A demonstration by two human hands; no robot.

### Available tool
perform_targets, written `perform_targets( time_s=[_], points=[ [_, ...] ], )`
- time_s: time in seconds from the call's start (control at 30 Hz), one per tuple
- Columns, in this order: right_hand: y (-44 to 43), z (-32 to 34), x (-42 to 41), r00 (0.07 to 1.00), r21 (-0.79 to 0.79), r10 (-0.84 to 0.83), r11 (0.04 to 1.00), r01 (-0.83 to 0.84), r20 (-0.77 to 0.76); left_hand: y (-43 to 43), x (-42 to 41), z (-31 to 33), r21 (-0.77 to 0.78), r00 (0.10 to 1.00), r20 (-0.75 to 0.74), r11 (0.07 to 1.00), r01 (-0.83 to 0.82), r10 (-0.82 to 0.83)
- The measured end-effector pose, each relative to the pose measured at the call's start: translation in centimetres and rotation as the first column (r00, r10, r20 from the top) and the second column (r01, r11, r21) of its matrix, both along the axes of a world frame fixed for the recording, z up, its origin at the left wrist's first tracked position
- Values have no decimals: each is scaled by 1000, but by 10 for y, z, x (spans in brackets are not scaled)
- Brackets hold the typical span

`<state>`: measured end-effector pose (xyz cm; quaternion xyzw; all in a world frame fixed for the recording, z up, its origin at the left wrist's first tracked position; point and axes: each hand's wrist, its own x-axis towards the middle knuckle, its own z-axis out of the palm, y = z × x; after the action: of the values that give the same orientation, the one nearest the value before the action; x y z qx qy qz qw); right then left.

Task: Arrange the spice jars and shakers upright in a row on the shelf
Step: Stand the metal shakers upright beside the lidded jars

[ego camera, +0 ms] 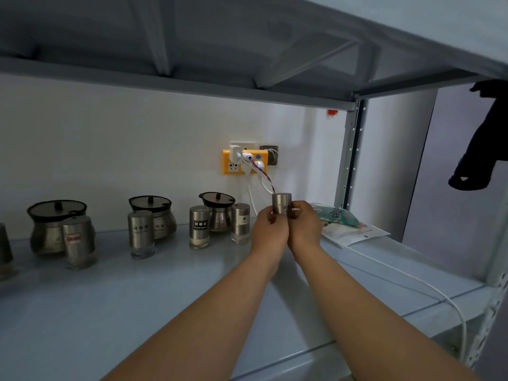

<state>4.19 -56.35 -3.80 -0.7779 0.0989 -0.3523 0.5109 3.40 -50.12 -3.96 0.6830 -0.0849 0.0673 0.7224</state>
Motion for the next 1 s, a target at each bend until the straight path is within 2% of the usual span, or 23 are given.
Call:
perform_targets(
  time_s=[0.13,0.3,0.43,0.53,0.77,1.0],
  points=[
    [-1,-6,7,1000,-18,0,1000,0,-9,-2,3,1,-27,998,-34,998,-52,51],
    [-5,-15,10,1000,21,21,1000,-21,-10,-5,5,-7,-4,999,-47,1000,-1,0],
    [-11,-21,15,999,-47,36,998,-37,-29,-2,8,-13,24,999,-9,999,32,-32],
    [-13,-22,19,997,-78,54,995,-58,-50,0,9,-13,37,997,-52,998,60,-58],
    [-13,-30,23,990,23,113,994,-111,-88,1,15,-15,52,991,-104,995,87,-82],
    [-14,-28,19,982,-28,139,989,-143,-125,5,22,-17,44,989,-127,995,88,-82]
  ],
)
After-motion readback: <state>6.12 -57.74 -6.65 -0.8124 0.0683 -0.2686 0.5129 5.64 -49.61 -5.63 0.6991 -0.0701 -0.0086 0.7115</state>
